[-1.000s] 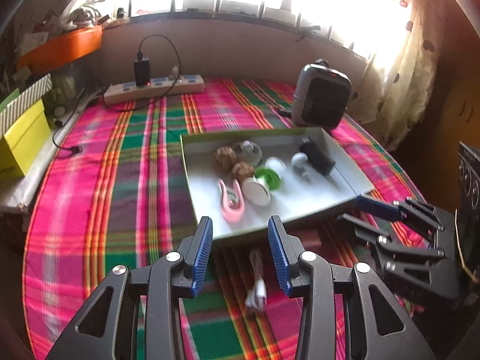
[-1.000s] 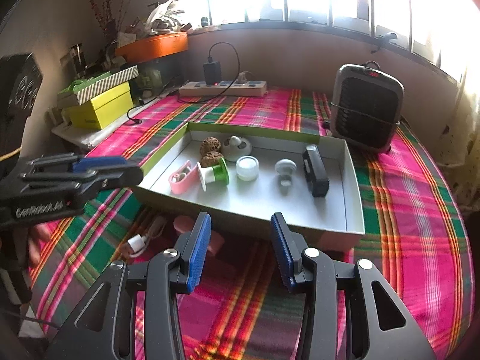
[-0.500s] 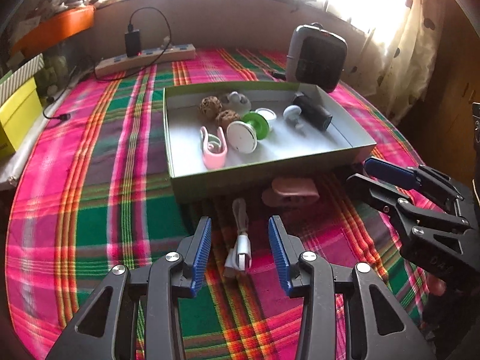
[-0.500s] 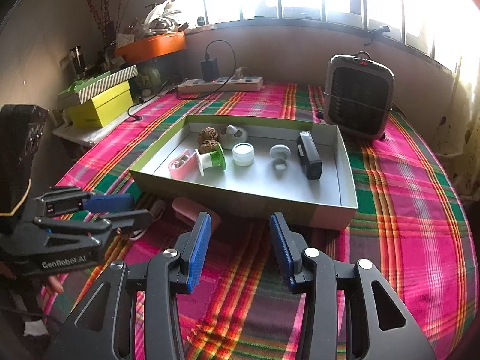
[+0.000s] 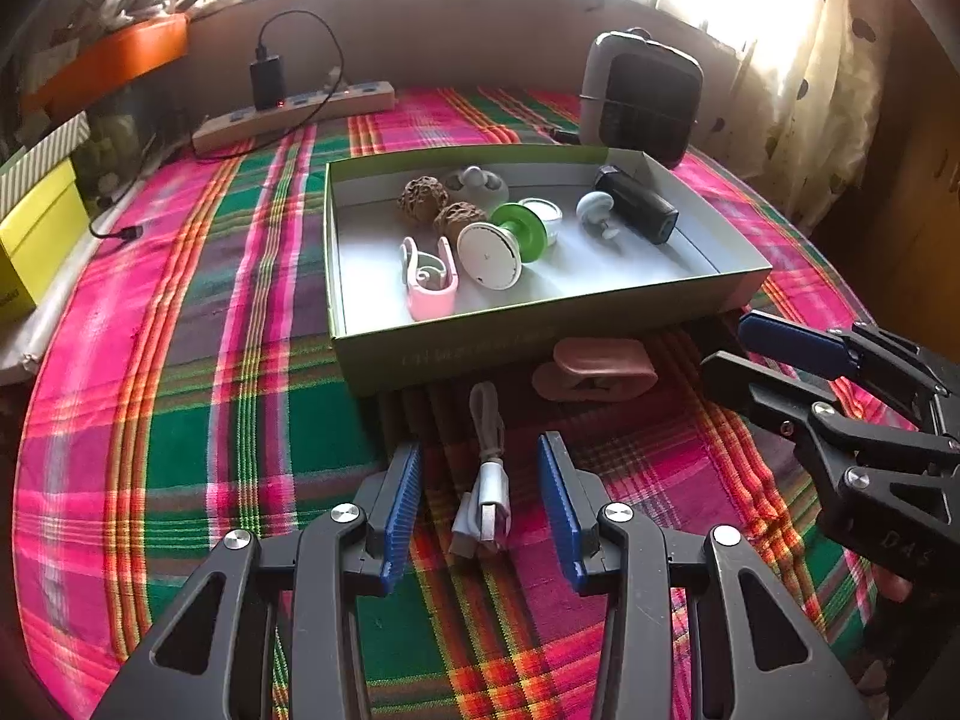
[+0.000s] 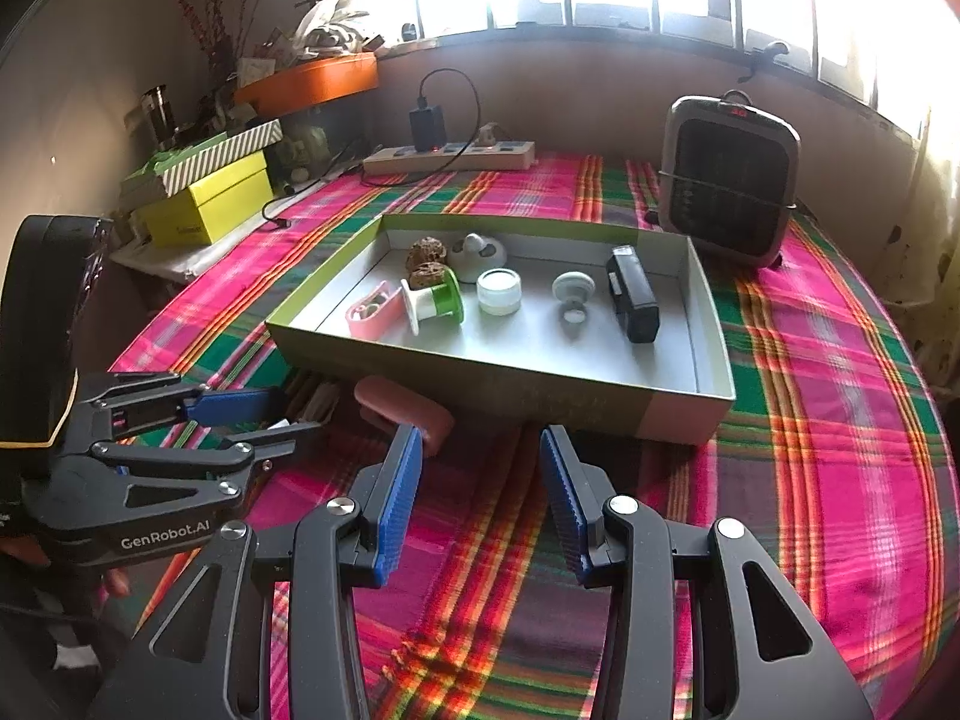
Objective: Organize objects
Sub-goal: 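Close left gripper on white USB cable while right gripper moves to pink block, then lower right gripper onto pink rectangular block and close on it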
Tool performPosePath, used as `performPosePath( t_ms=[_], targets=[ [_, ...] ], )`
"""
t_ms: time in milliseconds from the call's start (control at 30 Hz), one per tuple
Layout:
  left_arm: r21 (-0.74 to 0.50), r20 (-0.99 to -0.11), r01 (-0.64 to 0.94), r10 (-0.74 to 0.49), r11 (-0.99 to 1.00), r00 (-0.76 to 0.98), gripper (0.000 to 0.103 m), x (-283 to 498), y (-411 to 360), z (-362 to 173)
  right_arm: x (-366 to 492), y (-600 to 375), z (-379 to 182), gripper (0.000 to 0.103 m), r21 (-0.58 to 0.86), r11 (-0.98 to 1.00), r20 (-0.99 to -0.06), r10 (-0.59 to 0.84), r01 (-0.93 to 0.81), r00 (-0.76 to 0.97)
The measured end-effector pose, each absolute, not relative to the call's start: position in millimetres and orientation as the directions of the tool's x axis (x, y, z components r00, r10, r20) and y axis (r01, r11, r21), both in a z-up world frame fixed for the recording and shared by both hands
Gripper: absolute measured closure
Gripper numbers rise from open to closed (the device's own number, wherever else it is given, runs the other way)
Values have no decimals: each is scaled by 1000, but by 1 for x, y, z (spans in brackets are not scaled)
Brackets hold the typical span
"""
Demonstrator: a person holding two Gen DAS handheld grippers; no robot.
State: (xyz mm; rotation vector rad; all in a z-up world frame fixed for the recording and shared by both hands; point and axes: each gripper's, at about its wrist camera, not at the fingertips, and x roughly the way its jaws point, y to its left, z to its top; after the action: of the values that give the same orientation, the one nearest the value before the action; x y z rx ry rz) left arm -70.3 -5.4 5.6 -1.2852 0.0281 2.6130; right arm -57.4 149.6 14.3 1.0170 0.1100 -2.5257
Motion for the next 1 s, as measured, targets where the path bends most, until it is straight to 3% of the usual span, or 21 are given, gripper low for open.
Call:
performPosePath(
  t_ms=[100,333,467,1000],
  targets=[
    [-70,-781,-219,190,-973,-594,68,-69,-5,5,-58,146,13,60,77,-907,-684,-351,414,-640],
    [-68,-778,-209,183,-976,-602,87,-70,-15,5,-62,139,8,60,87,-896,-699,-366,435,-615],
    [-74,-777,-200,182,-977,-603,91,-67,-20,4,-65,134,7,60,93,-887,-702,-380,452,-602],
    [-100,-769,-120,154,-988,-620,92,-58,-57,2,-80,113,-1,60,90,-858,-741,-397,506,-542]
  ],
)
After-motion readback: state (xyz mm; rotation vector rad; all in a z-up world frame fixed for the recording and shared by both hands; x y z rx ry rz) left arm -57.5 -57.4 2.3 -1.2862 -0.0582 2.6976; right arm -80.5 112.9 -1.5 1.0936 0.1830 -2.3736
